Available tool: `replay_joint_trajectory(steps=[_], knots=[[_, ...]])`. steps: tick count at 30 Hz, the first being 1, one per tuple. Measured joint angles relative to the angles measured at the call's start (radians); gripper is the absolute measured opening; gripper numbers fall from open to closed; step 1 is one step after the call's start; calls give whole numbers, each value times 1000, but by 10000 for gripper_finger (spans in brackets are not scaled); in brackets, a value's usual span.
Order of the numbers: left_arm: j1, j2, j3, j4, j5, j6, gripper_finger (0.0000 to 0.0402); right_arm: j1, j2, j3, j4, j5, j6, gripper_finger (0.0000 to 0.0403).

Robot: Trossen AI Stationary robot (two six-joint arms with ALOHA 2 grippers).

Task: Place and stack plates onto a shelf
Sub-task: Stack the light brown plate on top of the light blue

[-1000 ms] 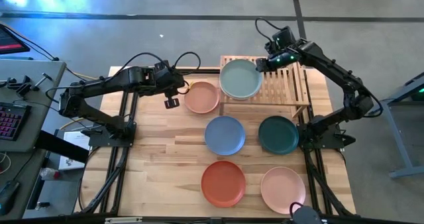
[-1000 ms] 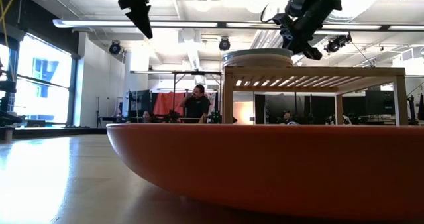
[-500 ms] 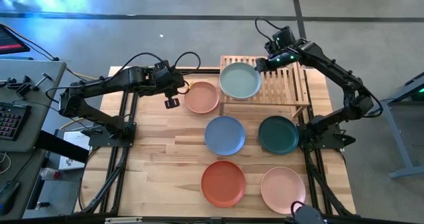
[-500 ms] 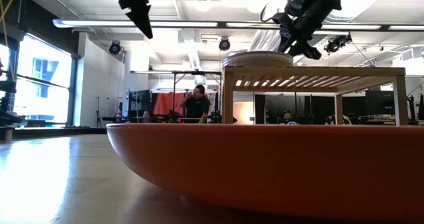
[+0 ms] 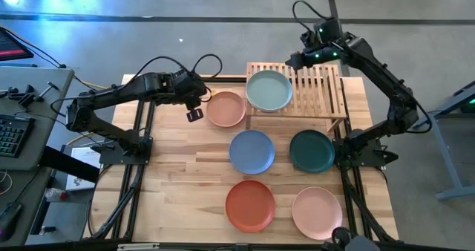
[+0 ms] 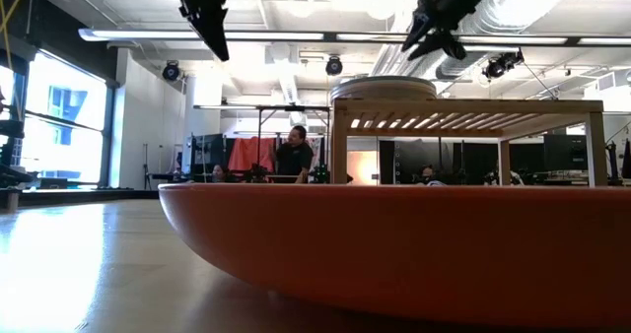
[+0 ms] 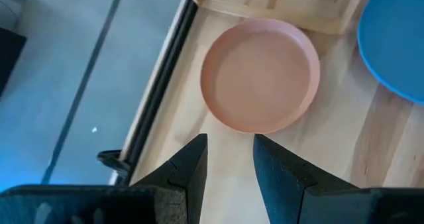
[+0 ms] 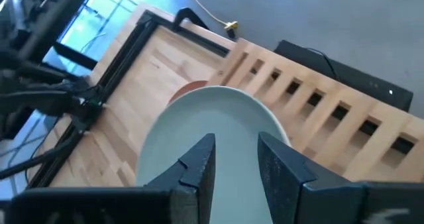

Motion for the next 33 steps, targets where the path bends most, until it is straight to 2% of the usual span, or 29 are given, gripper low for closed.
replay_joint_trajectory(steps=[7,13,19,27,33], knots=[[35,2,-152,81,30,86,107,36,0,61,-58,-2,-66,94],[51,2,-274,281,43,234,106,57,0,60,-65,-2,-78,94],[75,1,-394,449,131,370,106,70,0,59,-72,-2,-92,94],[84,6,-502,572,241,519,106,70,0,58,-65,23,-92,94],[83,73,-538,653,261,620,106,70,0,58,-61,23,-87,94]])
